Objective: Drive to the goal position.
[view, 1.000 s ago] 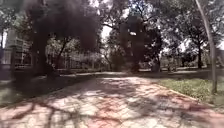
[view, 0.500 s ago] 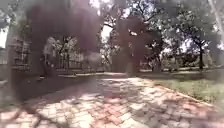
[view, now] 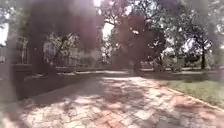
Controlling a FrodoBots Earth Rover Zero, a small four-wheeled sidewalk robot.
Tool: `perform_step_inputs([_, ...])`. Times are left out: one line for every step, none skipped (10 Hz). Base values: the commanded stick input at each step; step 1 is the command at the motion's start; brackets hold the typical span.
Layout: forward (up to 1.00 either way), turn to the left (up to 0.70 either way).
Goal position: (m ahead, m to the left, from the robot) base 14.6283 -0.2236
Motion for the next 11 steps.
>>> perform_step_inputs([0.7, 0.0])
perform_step_inputs([0.7, 0.0])
perform_step_inputs([0.7, 0.0])
perform_step_inputs([0.7, 0.0])
perform_step_inputs([0.7, 0.0])
perform_step_inputs([0.7, 0.0])
perform_step_inputs([0.7, 0.0])
perform_step_inputs([0.7, 0.0])
perform_step_inputs([0.7, 0.0])
perform_step_inputs([0.7, 0.0])
perform_step_inputs([0.7, 0.0])
